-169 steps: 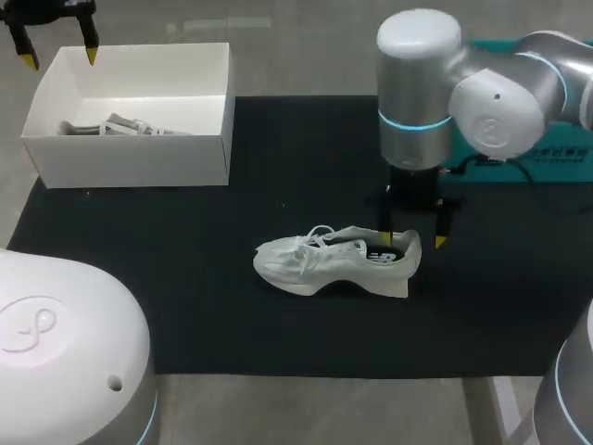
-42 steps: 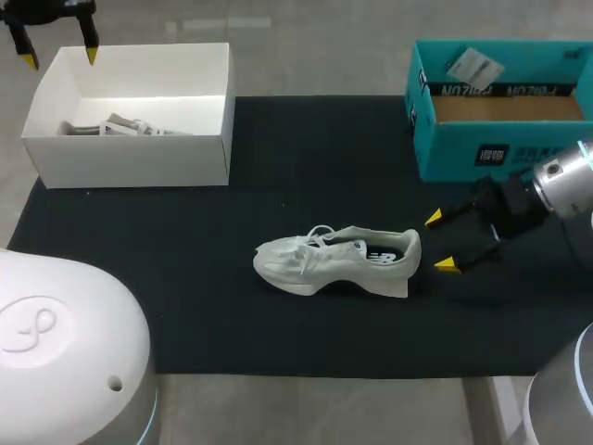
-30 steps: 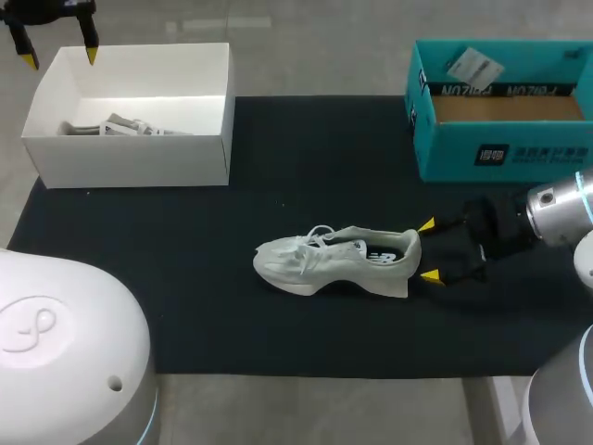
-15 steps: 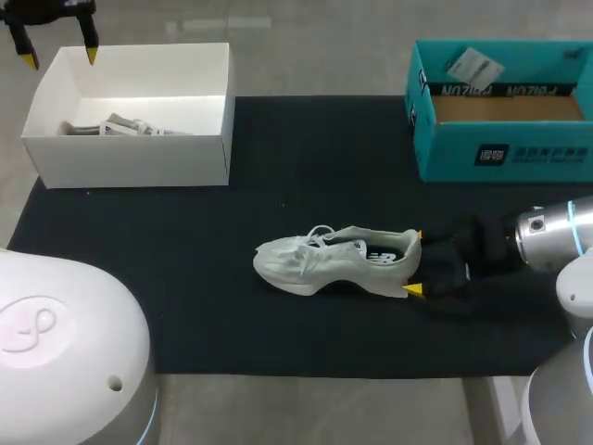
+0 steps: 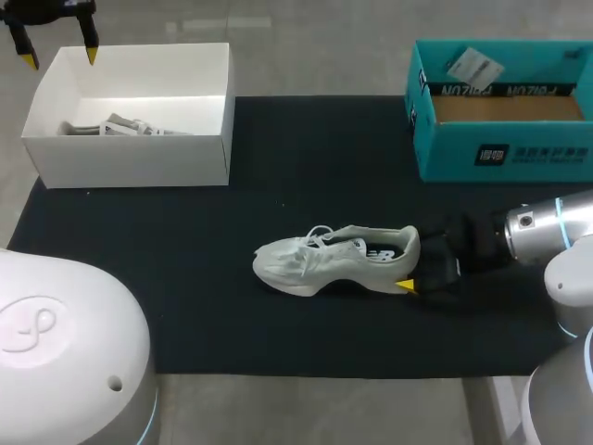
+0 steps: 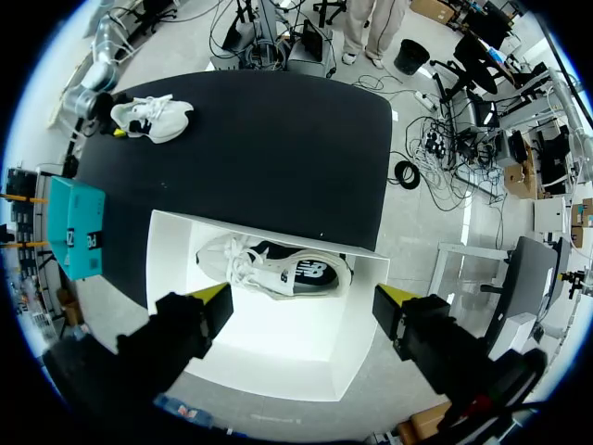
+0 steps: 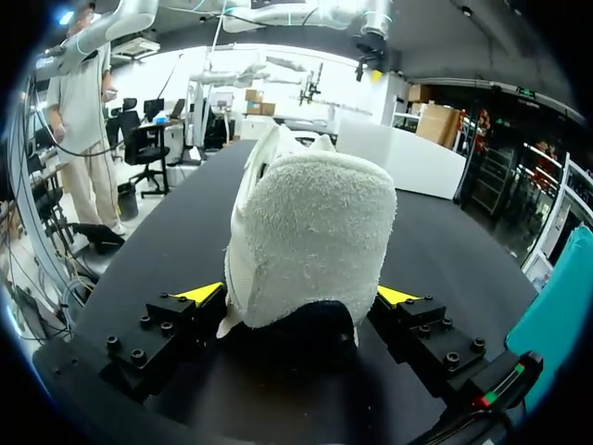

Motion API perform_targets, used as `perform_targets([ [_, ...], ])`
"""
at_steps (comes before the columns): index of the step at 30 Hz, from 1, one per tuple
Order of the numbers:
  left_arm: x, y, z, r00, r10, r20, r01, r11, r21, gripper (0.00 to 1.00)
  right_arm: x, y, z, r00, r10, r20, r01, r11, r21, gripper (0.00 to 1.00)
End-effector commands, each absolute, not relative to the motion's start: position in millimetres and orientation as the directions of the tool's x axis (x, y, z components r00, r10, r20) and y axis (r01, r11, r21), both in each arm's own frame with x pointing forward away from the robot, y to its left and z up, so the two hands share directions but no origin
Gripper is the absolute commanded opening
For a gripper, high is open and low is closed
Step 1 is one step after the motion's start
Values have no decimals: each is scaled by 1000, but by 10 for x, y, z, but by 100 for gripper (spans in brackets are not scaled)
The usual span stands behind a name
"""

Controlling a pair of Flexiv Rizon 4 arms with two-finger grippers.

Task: Take the shoe out of the shoebox, open the shoe tongue, remove and reinsert the insole, then place the shoe into the shoebox

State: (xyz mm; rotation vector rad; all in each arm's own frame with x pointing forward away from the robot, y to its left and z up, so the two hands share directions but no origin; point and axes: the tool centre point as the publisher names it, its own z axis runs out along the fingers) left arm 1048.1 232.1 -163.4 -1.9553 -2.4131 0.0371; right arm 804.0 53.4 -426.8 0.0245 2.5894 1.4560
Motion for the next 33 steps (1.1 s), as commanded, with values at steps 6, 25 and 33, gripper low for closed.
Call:
perform_targets([
  [6,10483,2325,-1631,-206,978,14,978,207,-41,100,8144,644,-4333,-991,58,-119,-75,494,866,100],
  [25,10483,2325,-1631,-206,978,14,978,207,-41,100,8099,757,-4306,-999,5,-32,-26,432,901,100],
  [33,10483,2325,-1631,-206,978,14,978,207,-41,100,8088,769,-4302,-1000,-1,-13,-13,430,903,0],
])
